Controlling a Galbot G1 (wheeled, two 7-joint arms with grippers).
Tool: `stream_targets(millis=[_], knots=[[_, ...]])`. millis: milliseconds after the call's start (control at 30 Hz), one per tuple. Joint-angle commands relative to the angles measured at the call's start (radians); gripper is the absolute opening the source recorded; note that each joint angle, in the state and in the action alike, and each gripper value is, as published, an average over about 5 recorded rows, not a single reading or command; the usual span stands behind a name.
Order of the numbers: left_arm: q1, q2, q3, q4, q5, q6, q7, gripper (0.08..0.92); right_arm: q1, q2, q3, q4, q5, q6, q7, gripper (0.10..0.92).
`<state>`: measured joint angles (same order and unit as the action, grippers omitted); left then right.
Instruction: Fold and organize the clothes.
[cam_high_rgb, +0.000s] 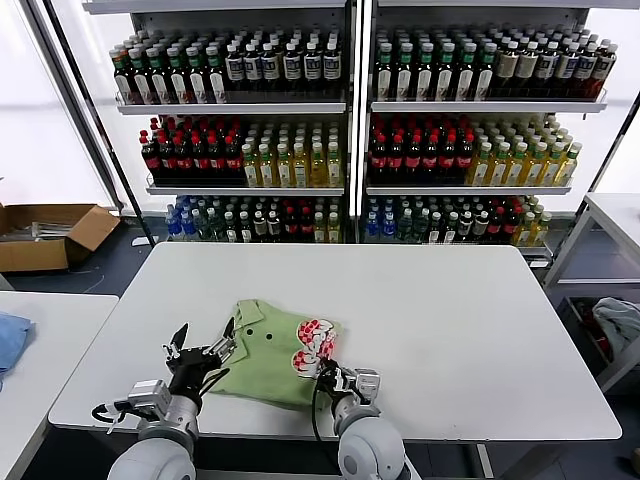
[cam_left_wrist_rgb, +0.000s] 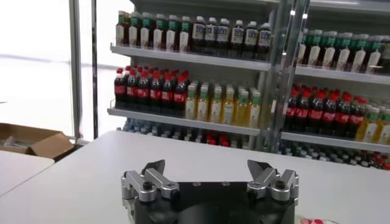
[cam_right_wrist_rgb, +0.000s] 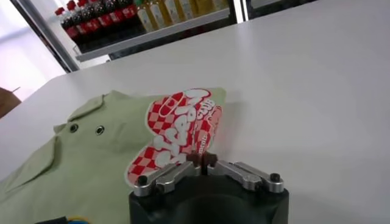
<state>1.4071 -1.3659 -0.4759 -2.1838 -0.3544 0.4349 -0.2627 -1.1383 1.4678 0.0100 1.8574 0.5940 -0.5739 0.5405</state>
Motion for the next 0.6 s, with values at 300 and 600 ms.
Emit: stream_targets(millis=[300, 600], knots=[[-0.001, -0.007, 0.007, -0.001, 0.001, -0.001, -0.001, 0.823, 0.005, -0.173, 0.114, 0.074, -0.033, -0.005, -0.021, 0.105], [-0.011, -0.022, 0.03, 0.003, 0.004, -0.001, -0.001, 0.823, 0.101, -0.406, 0.216, -0.024, -0.091, -0.005, -0.108, 0.105]])
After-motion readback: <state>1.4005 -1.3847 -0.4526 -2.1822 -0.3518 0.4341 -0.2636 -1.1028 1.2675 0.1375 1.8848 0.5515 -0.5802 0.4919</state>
